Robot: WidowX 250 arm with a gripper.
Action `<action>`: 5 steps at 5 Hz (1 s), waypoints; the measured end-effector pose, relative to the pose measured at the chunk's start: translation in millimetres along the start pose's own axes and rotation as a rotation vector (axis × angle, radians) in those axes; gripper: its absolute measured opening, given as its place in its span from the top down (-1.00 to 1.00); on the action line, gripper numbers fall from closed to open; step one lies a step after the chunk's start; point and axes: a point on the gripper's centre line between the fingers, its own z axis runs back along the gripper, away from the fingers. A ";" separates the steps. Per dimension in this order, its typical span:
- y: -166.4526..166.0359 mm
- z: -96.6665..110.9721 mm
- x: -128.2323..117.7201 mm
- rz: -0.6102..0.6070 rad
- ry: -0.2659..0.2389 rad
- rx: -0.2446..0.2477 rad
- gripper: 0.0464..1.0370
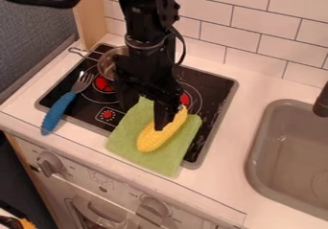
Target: Put the pot from the burner to the right side of the burner
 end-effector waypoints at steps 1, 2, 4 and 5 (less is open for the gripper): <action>-1.3 -5.3 -1.8 0.004 0.022 -0.015 -0.93; 21.3 6.3 7.4 0.055 -0.005 -0.051 -0.93; 60.8 6.6 53.0 0.141 -0.064 -0.042 -0.93; 70.8 -29.8 70.8 0.142 -0.030 -0.031 -0.93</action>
